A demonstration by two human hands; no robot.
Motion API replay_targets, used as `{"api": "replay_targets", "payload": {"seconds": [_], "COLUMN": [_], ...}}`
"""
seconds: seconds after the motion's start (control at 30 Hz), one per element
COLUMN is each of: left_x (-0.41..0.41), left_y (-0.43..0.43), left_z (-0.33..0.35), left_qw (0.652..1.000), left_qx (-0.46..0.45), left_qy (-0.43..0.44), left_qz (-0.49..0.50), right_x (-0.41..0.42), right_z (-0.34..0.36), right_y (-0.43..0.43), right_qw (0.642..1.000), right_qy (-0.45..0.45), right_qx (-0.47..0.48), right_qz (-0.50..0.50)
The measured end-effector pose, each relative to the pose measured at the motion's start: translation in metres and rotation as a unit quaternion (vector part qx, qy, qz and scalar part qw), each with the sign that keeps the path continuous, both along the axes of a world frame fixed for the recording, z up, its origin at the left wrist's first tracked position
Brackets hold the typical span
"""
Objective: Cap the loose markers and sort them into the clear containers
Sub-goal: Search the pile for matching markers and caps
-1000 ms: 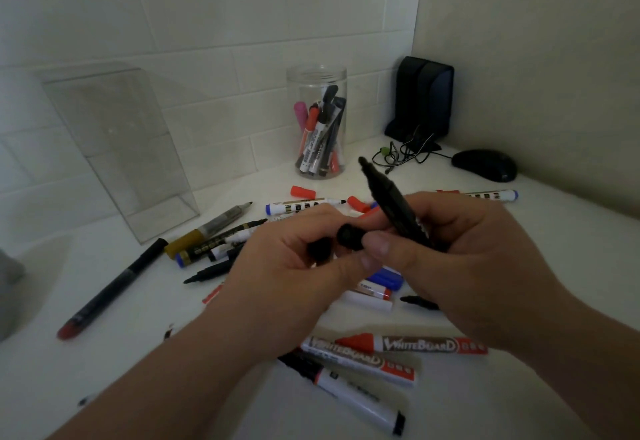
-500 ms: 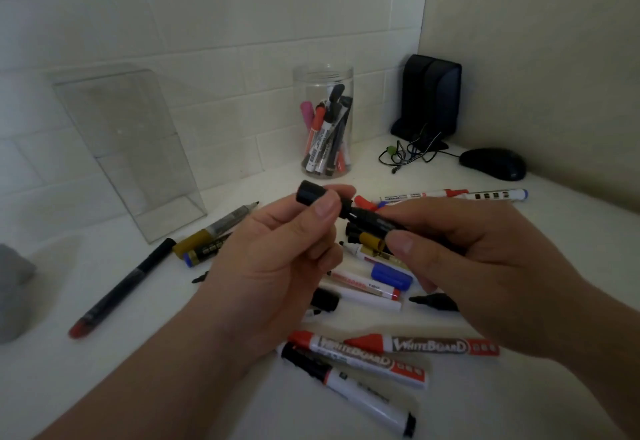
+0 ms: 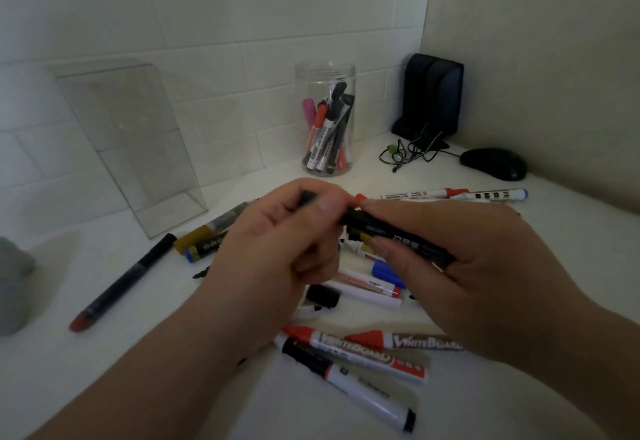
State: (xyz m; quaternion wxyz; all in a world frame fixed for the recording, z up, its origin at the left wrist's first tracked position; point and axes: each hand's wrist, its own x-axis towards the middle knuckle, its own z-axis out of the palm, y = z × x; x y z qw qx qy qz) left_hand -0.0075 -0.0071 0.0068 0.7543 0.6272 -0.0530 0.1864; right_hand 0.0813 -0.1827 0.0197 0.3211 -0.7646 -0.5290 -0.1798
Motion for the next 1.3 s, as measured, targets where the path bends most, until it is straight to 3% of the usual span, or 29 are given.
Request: {"api": "replay_targets", "payload": {"seconds": [0.07,0.13,0.33,0.57,0.63,0.77,0.93,1.1,1.17,1.27,1.3], "left_x": [-0.002,-0.003,-0.002,0.001,0.001,0.002,0.005,0.008,0.010,0.009,0.009], "left_y": [0.000,-0.001,-0.008,-0.013,-0.012,-0.010,-0.010,-0.008,-0.007,-0.008,-0.007], "left_z": [0.004,0.004,-0.001,-0.005,-0.006,-0.007,-0.007,-0.008,-0.009,-0.009,-0.009], "left_qw": [0.997,0.978,0.945,0.944,0.949,0.958,0.964,0.998,0.999,0.998,0.998], "left_qx": [0.028,0.141,0.249,0.234,0.224,0.209,0.185,-0.008,-0.035,-0.032,-0.026], "left_qy": [0.046,0.079,0.115,0.119,0.117,0.112,0.108,0.041,0.018,0.007,0.005], "left_qz": [0.054,0.129,0.178,0.200,0.189,0.160,0.160,0.056,0.037,0.046,0.058], "right_x": [0.001,0.002,-0.001,-0.004,-0.007,-0.014,-0.009,-0.005,-0.001,0.000,-0.001], "right_z": [0.001,0.001,0.000,-0.004,-0.002,0.004,0.004,0.002,0.001,0.006,0.008], "right_y": [-0.001,0.000,0.001,0.002,0.002,0.001,0.004,0.007,0.007,0.006,0.006], "right_qw": [0.999,0.997,0.993,0.994,0.997,0.980,0.964,0.951,0.927,0.829,0.812], "right_qy": [-0.026,-0.054,-0.084,-0.083,-0.026,0.188,0.258,0.306,0.368,0.549,0.570], "right_qx": [-0.023,-0.053,-0.084,-0.075,-0.070,-0.068,-0.038,-0.020,-0.035,-0.027,-0.028], "right_qz": [-0.008,-0.013,-0.002,-0.014,-0.014,0.017,0.043,0.043,0.059,0.107,0.119]}}
